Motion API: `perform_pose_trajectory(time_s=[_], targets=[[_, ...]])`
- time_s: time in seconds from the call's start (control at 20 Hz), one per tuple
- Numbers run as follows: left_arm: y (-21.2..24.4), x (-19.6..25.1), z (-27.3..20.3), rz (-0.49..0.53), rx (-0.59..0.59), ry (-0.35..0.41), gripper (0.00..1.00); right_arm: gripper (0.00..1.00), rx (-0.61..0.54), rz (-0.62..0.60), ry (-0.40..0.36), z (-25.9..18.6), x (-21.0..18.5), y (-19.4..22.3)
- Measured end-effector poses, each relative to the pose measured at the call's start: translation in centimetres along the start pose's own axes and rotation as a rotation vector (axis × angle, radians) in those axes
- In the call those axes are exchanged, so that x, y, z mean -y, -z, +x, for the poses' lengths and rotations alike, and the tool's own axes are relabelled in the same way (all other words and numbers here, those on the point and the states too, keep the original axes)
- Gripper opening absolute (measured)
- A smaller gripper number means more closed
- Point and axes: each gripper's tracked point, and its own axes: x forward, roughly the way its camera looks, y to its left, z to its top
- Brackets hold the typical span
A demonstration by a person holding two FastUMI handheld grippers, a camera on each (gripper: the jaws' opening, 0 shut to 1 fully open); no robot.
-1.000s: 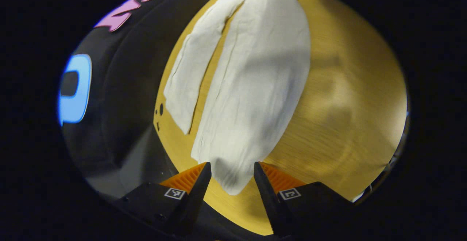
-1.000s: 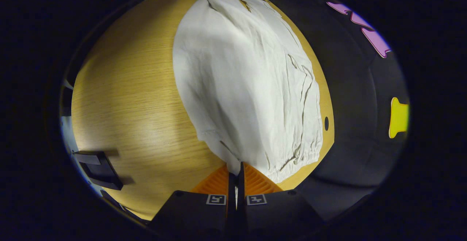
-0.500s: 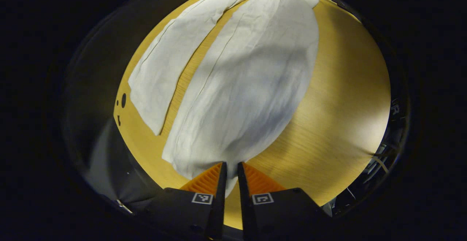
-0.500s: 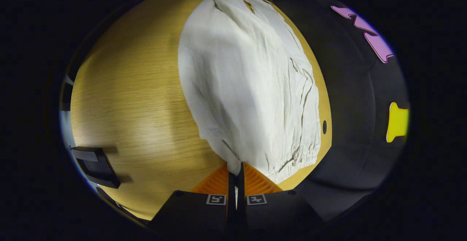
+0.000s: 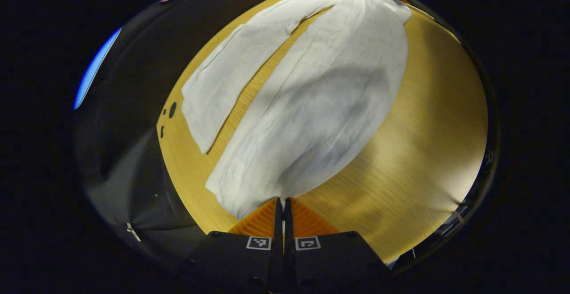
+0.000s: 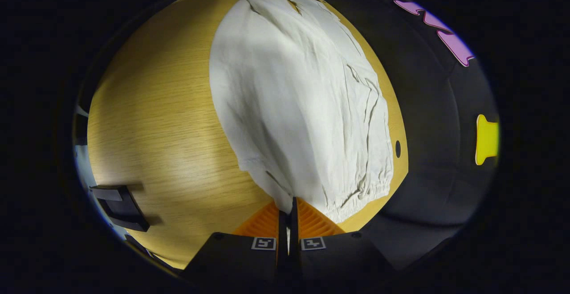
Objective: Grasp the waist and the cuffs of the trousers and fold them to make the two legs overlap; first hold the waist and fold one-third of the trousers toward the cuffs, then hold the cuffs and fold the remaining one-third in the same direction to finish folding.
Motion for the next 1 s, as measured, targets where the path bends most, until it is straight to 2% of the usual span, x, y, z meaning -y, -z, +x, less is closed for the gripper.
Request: perform_pose_trajectory(time_s=[0.2,0.5,0.85,1.0], targets=[[-0.5,-1.3,-1.8,0.012,0.049,-0.087,0.05,0.05,0.015,0.051,0.097,-1.5,3.0,-0.7],[-2.4,-4.5,-3.1,0.057,0.091,-0.132,0.05,0.05,0.046,0.054,0.227,-2.5,10.5,-2.9],[-5.7,-10.5,-4.2,0.116,0.138,-0.204,0.05,0.05,0.066,0.066,0.314,-2.3,17.5,-5.5],[-7.8,-14.2,-3.9,0.114,0.156,-0.242,0.05,0.05,0.069,0.116,0.339,-1.3,20.6,-6.0]])
